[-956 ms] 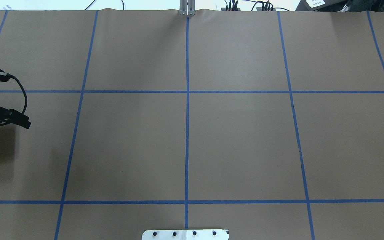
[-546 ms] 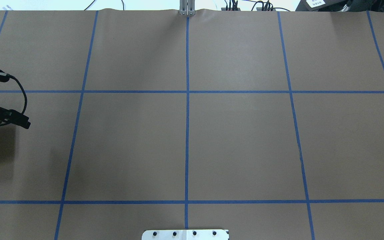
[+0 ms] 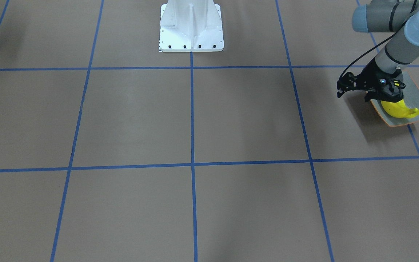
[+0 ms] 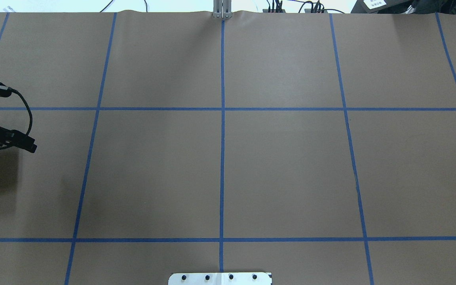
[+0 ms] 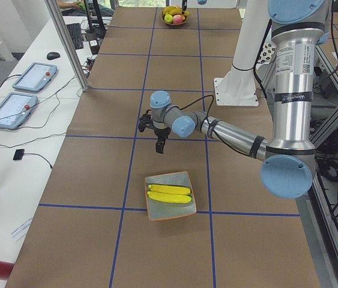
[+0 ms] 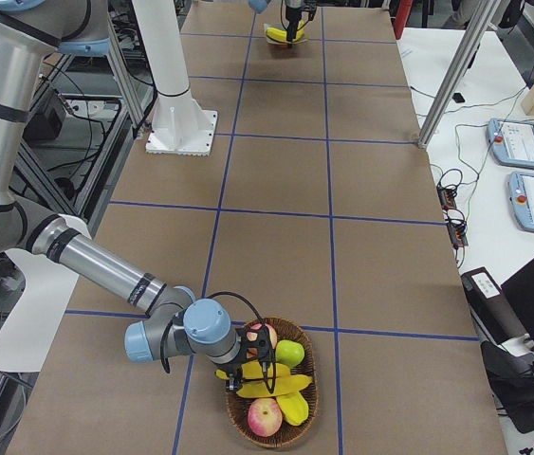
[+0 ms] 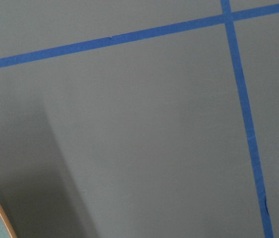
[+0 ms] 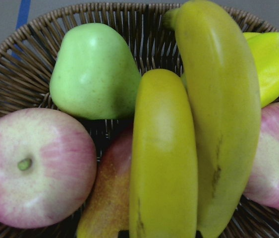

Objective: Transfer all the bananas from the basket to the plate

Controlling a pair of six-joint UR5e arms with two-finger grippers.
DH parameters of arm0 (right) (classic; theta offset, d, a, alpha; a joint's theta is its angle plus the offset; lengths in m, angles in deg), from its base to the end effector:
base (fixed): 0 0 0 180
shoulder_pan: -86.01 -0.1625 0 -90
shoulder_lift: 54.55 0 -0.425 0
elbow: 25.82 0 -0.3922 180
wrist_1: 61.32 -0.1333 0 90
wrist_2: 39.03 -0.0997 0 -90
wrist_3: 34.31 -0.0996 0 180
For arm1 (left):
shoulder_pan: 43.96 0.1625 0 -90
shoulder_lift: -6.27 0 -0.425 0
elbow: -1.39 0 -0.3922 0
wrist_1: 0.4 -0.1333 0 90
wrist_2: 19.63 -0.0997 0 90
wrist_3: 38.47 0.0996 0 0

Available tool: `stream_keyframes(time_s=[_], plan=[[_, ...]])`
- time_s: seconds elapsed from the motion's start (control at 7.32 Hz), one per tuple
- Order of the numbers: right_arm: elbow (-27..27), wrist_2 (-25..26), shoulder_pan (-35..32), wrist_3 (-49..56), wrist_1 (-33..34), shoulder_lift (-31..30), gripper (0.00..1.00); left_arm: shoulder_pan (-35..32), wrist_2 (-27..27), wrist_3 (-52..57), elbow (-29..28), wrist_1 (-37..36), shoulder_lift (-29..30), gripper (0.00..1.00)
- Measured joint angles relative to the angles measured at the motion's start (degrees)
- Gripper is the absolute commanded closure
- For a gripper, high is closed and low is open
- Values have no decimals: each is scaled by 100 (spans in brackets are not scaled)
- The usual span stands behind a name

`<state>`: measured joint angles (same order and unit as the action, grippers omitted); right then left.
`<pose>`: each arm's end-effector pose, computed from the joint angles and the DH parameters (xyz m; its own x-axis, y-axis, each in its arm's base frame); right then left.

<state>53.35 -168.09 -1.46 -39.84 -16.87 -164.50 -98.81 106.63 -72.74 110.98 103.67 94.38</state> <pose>0.0569 -0.3109 0.8121 0.7692 -0.1008 0.6310 -0.0316 0.9803 0.1950 0.2194 -0.4407 0.4838 0.6723 0.2026 -0.7120 -0.1342 0.9792 0.1520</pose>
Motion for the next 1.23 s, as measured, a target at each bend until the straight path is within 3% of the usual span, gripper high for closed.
stream_keyframes(time_s=[0.41,0.82,1.23], plan=[[208,-557,-192,75,-230,-23,100,0,18,-6,-20,0,68,1],[393,-610,-504,94,-244,30,100,0,21,-9,-54,6,108,1],[529,-612,-641,-371,-156,517,100,2,33,-169,-85,9,390,1]])
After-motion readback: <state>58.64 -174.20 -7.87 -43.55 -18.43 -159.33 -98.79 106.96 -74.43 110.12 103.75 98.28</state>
